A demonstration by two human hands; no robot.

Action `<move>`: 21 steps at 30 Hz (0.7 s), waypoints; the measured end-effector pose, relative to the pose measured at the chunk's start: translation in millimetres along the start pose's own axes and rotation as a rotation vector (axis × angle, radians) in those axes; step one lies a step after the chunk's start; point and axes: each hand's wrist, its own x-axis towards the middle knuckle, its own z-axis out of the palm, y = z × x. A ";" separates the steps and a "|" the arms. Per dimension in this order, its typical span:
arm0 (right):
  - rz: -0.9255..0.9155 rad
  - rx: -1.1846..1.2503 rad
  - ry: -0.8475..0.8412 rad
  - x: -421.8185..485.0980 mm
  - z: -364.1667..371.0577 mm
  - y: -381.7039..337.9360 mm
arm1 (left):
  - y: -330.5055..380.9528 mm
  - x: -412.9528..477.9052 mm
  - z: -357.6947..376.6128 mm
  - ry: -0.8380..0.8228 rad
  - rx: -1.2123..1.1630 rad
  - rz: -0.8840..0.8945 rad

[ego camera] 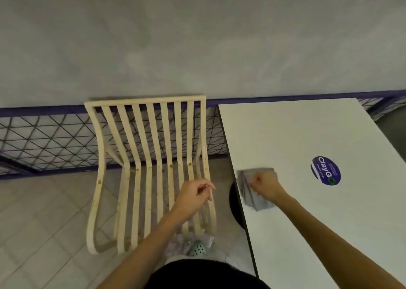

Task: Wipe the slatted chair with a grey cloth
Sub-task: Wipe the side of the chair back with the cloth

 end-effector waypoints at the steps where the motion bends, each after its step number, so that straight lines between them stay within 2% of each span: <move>1: 0.002 -0.025 -0.004 -1.5 3.6 3.8 | -5.5 -3.1 6.2 0.007 -0.007 -0.027; 6: 0.105 -0.209 -0.051 -9.0 13.8 1.0 | -27.1 -28.5 24.4 0.013 -0.039 -0.185; 14: 0.095 -0.392 -0.022 0.1 20.2 3.0 | -53.0 -61.4 19.0 0.050 0.031 -0.296; 21: 0.051 -0.211 0.083 -8.5 6.1 15.5 | -59.2 -72.3 11.1 0.071 0.075 -0.323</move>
